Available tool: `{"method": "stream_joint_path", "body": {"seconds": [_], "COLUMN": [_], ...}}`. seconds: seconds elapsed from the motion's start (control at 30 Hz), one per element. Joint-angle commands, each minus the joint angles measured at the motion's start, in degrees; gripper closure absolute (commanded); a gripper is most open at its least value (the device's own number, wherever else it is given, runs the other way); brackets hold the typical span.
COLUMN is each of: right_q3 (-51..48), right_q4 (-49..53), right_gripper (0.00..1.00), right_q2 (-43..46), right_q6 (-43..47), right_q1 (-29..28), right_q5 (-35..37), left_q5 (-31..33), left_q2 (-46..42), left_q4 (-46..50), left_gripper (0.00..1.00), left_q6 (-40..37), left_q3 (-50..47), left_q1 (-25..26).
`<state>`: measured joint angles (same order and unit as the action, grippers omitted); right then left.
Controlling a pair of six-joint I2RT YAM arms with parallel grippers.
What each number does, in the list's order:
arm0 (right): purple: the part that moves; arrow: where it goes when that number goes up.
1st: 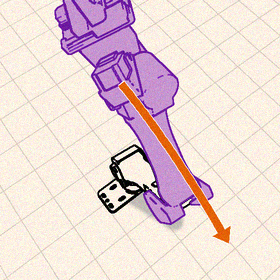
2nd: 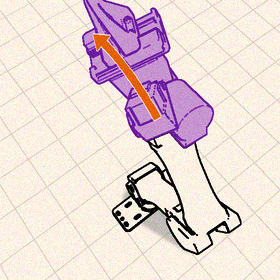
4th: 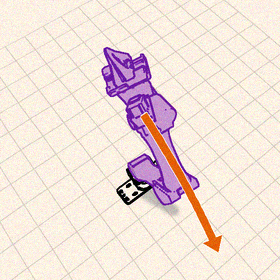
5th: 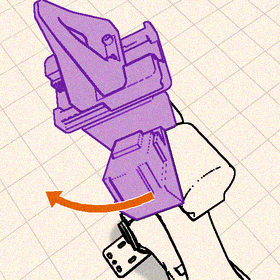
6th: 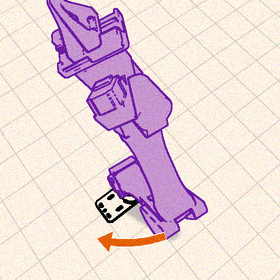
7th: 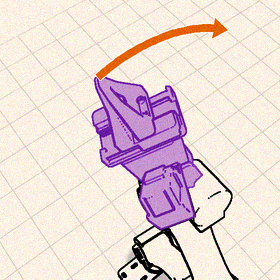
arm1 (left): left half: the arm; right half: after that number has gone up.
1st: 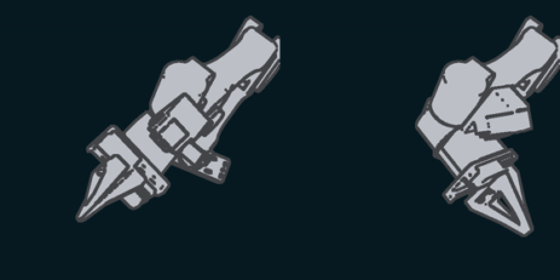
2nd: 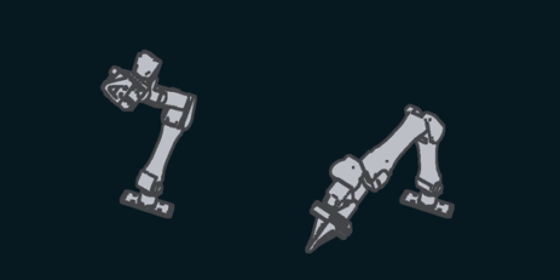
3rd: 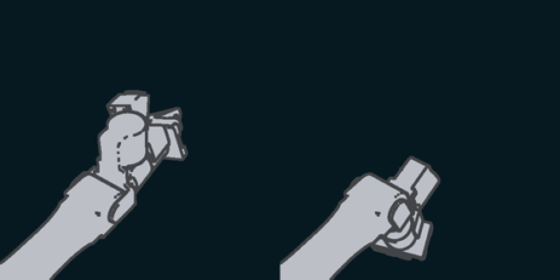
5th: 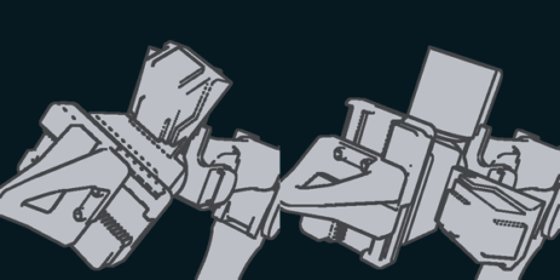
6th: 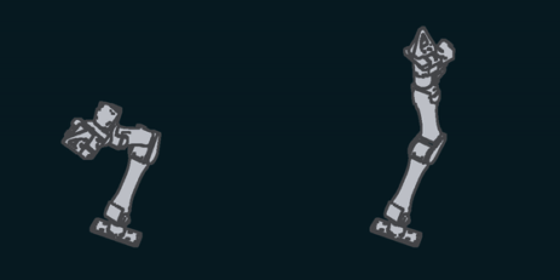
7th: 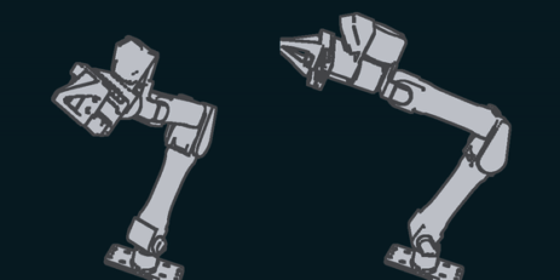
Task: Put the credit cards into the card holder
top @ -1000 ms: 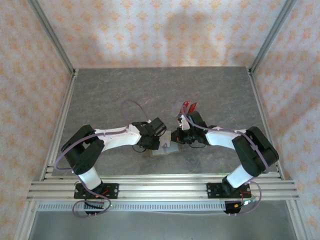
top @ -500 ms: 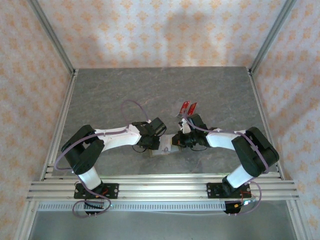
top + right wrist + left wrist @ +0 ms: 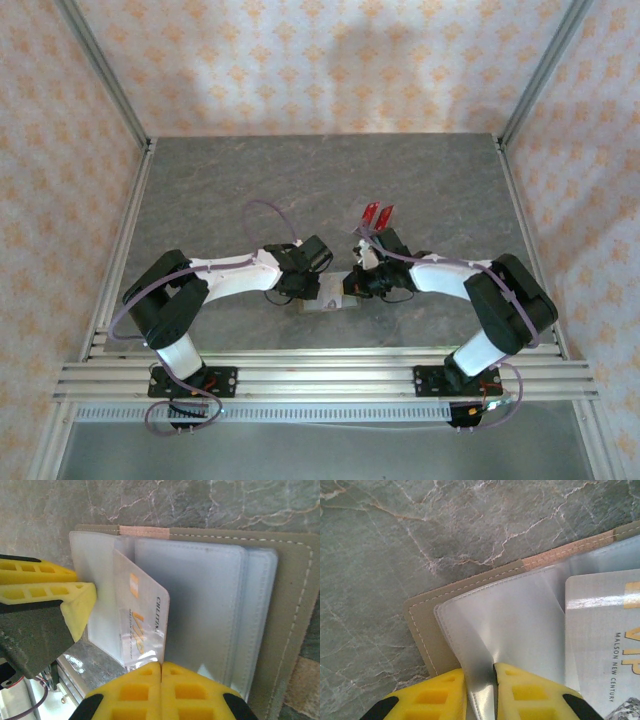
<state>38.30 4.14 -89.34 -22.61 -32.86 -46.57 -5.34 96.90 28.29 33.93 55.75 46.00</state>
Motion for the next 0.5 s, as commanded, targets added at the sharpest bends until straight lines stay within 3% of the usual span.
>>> {"method": "stream_joint_path", "body": {"seconds": [0.0, 0.47], "right_q3": [2.6, 5.8], "right_q4": [4.1, 8.9], "right_gripper": [1.00, 1.00], "right_q2": [-1.1, -5.0], "right_q6": [2.6, 3.5], "right_q1": [-0.4, -0.7], "right_q5": [0.5, 0.4], "left_q5": [-0.2, -0.2], "left_q2": [1.8, 1.5], "left_q4": [0.4, -0.6], "left_gripper": [0.80, 0.80], "left_q6": [-1.2, -1.9], "left_q3": [-1.9, -3.0], "left_q1": [-0.1, -0.3]}}
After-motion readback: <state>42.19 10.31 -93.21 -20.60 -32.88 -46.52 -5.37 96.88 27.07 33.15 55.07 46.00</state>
